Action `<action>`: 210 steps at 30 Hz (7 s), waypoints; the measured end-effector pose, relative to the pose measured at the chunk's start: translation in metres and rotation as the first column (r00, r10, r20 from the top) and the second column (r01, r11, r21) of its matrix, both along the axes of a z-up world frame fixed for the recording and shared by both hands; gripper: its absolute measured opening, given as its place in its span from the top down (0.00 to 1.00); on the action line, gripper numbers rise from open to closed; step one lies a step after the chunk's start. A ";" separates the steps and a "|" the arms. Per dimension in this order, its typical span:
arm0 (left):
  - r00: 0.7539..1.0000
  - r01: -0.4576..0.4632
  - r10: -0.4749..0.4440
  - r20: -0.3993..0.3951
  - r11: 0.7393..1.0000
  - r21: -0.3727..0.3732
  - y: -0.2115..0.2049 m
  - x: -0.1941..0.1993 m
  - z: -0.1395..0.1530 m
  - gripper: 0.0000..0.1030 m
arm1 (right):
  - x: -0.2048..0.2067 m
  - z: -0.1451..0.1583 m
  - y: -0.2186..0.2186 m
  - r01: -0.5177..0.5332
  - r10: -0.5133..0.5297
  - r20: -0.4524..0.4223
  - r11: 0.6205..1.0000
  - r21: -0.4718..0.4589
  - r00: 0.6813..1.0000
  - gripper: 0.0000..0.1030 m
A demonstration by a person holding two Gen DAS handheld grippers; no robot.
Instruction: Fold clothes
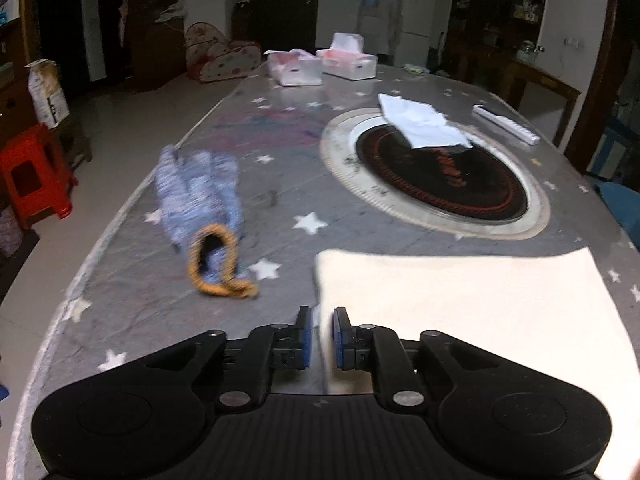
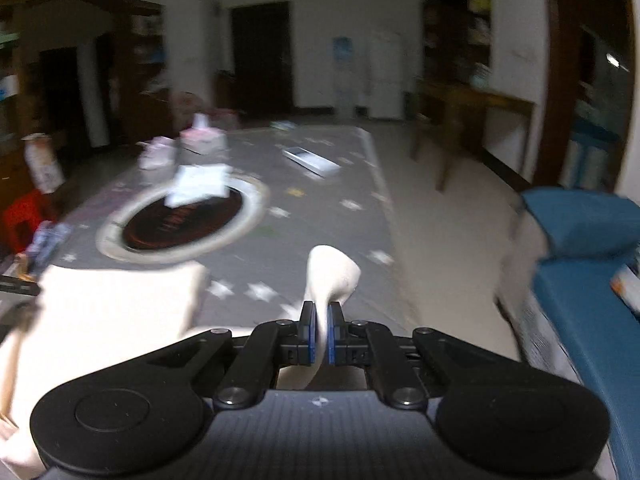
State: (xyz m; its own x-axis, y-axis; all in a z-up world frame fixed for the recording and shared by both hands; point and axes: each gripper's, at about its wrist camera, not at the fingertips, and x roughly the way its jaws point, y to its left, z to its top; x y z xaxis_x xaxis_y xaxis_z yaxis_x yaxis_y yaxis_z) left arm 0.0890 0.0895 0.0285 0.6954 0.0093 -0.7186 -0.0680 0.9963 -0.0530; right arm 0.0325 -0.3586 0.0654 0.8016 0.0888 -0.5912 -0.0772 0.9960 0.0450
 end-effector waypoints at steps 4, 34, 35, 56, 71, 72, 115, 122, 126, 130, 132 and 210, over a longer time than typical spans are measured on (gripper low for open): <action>1.000 0.018 -0.017 0.014 1.000 -0.004 -0.001 -0.021 0.007 0.71 | -0.021 -0.015 -0.025 0.096 -0.095 -0.038 0.995 0.001 0.995 0.87; 0.750 0.644 -0.661 0.014 0.726 -0.243 -0.161 -0.187 -0.007 0.66 | -0.015 -0.039 -0.002 0.073 -0.071 -0.042 0.996 0.052 0.997 0.98; 0.748 0.646 -0.664 0.014 0.723 -0.246 -0.160 -0.188 -0.008 0.66 | -0.023 -0.036 -0.007 0.086 -0.084 -0.032 0.995 0.055 0.996 0.98; 0.780 0.605 -0.626 0.021 0.744 -0.284 -0.134 -0.202 0.000 0.57 | -0.055 -0.052 -0.016 0.060 -0.056 -0.090 0.997 0.043 0.994 0.76; 0.996 0.081 -0.077 0.055 0.994 -0.077 -0.010 -0.255 0.023 0.52 | -0.041 -0.061 0.003 0.000 0.000 -0.121 1.000 -0.001 0.993 0.57; 0.998 0.038 -0.034 0.049 0.997 -0.066 -0.002 -0.258 0.022 0.52 | -0.041 -0.061 0.004 -0.003 0.002 -0.122 1.000 -0.004 0.993 0.56; 0.941 -0.304 0.157 0.301 0.782 0.544 0.088 -0.189 0.017 0.84 | -0.036 -0.064 0.016 -0.025 0.020 -0.137 0.999 -0.036 0.990 0.31; 0.955 -0.280 0.233 0.185 0.916 0.287 0.118 -0.180 0.025 0.75 | -0.034 -0.063 0.018 -0.024 0.018 -0.143 0.999 -0.041 0.990 0.30; 0.978 -0.193 0.173 0.113 0.959 0.207 0.115 -0.174 0.019 0.47 | -0.035 -0.057 0.025 -0.057 0.050 -0.143 0.997 -0.045 0.988 0.34; 0.988 -0.153 0.140 0.072 0.958 0.243 0.109 -0.167 0.009 0.46 | -0.040 -0.032 0.051 -0.178 0.176 -0.118 0.984 -0.010 0.977 0.36; 0.989 -0.146 0.138 0.051 0.961 0.235 0.115 -0.164 0.004 0.46 | -0.042 -0.018 0.073 -0.269 0.267 -0.103 0.963 -0.007 0.958 0.36; 0.980 -0.128 0.137 0.142 0.989 -0.068 0.190 -0.248 0.019 0.49 | -0.121 -0.023 0.419 -0.946 0.970 -0.096 0.239 0.221 0.223 0.84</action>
